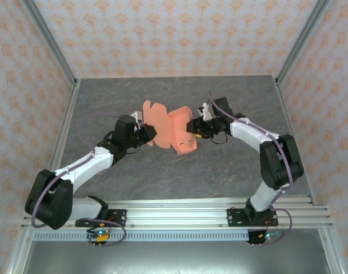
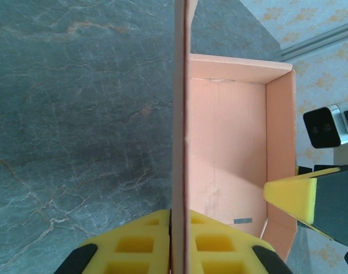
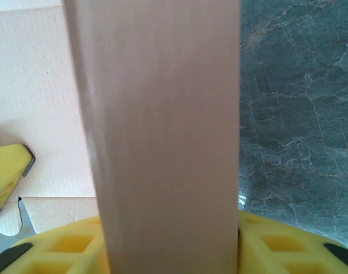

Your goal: Fold the paper box

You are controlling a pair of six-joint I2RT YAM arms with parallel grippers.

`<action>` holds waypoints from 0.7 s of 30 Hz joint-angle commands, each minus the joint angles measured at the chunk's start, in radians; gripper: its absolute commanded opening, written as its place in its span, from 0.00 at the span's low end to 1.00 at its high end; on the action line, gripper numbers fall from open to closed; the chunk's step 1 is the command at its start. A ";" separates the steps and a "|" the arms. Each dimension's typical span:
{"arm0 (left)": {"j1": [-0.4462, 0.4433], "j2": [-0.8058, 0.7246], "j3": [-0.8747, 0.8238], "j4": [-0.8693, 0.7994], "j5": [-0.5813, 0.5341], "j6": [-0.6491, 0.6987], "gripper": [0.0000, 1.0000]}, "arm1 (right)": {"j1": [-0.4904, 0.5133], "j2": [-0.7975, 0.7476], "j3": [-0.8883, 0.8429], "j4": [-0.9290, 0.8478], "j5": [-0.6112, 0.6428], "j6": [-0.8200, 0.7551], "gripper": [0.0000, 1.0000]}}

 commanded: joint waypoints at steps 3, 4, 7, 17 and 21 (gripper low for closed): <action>-0.002 0.042 -0.006 0.046 0.040 0.023 0.28 | 0.000 0.016 0.060 -0.093 0.029 -0.082 0.43; -0.003 0.048 -0.003 0.041 0.045 0.028 0.37 | 0.000 0.015 0.070 -0.117 0.047 -0.098 0.42; -0.003 0.049 0.005 -0.003 0.035 0.053 0.64 | 0.004 0.017 0.103 -0.201 0.109 -0.154 0.41; 0.003 -0.220 -0.001 -0.258 -0.168 0.178 1.00 | 0.071 0.041 0.254 -0.458 0.441 -0.310 0.41; 0.007 -0.343 0.013 -0.328 -0.237 0.230 1.00 | 0.125 0.054 0.327 -0.537 0.593 -0.391 0.39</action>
